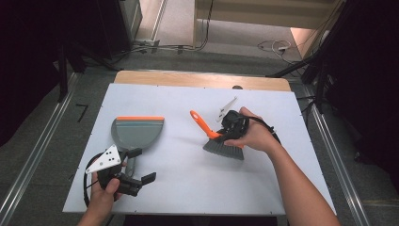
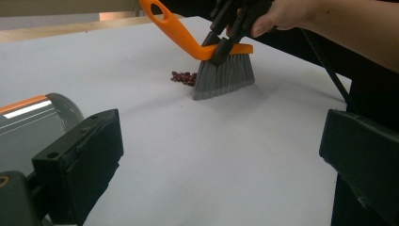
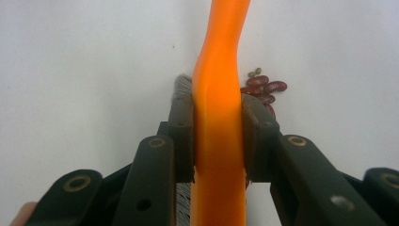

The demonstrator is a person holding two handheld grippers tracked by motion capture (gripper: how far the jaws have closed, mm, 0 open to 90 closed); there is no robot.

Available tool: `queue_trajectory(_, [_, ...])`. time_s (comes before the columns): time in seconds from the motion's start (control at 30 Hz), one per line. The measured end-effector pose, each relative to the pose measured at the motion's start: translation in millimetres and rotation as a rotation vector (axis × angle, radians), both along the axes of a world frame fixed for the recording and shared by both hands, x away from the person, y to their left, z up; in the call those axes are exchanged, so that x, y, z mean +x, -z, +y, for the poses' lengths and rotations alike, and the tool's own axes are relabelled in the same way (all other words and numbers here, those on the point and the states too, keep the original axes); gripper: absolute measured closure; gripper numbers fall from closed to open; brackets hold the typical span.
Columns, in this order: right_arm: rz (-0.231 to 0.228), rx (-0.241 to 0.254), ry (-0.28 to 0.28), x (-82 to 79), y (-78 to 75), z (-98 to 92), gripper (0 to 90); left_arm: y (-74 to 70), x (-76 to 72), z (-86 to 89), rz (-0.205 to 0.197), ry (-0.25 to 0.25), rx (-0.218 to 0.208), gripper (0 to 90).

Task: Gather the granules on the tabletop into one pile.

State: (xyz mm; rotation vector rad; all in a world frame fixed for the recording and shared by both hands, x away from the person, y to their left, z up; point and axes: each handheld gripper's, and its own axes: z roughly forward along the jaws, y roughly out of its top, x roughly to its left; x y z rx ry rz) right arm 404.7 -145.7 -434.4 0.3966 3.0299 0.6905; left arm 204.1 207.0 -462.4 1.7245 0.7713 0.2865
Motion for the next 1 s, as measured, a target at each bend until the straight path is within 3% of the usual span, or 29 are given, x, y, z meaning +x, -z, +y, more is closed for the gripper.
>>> queue_trajectory(1.0, [-0.031, 0.01, 0.059, 15.4, -0.2, 0.2, 67.4, 0.3, 0.5, 0.4, 0.001, 0.003, 0.002, 1.1])
